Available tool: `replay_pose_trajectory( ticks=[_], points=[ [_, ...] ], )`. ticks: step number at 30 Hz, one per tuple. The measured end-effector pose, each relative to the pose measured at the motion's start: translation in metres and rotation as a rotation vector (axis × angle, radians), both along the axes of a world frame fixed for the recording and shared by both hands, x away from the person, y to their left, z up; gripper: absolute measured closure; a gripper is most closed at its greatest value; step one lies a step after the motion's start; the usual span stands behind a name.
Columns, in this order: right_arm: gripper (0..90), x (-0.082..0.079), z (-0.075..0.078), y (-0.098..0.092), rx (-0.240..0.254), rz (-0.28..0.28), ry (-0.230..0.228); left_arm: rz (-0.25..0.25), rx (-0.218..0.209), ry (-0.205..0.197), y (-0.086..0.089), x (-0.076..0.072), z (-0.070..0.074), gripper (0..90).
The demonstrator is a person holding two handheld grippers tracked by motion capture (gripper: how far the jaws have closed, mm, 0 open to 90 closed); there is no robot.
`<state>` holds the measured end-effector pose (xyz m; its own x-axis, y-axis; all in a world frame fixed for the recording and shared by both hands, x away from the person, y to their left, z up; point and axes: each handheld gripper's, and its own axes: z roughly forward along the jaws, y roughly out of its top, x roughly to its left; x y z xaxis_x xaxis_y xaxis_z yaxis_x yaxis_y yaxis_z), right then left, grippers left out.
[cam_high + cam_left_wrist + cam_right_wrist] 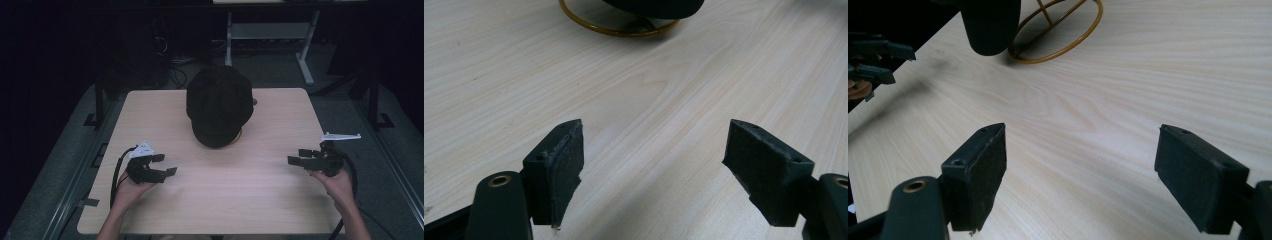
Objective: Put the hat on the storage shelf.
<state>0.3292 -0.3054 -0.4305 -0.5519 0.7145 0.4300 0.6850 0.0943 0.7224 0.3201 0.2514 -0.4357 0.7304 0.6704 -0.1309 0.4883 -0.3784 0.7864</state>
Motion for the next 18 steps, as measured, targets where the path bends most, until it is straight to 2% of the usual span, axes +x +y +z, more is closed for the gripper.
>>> replay_pose_trajectory(
  ticks=[10,13,18],
  points=[
    [20.3,-0.021,-0.011,0.005,-0.006,0.016,-0.006,-0.008,0.008,0.001,-0.002,-0.001,-0.001,23.4],
    [20.3,-0.027,-0.015,0.006,0.013,0.021,-0.005,-0.008,0.006,-0.002,-0.002,-0.001,-0.002,23.4],
    [20.2,-0.036,-0.018,0.009,0.015,0.030,-0.008,-0.008,0.006,-0.001,-0.002,-0.001,-0.002,23.4]
  ],
)
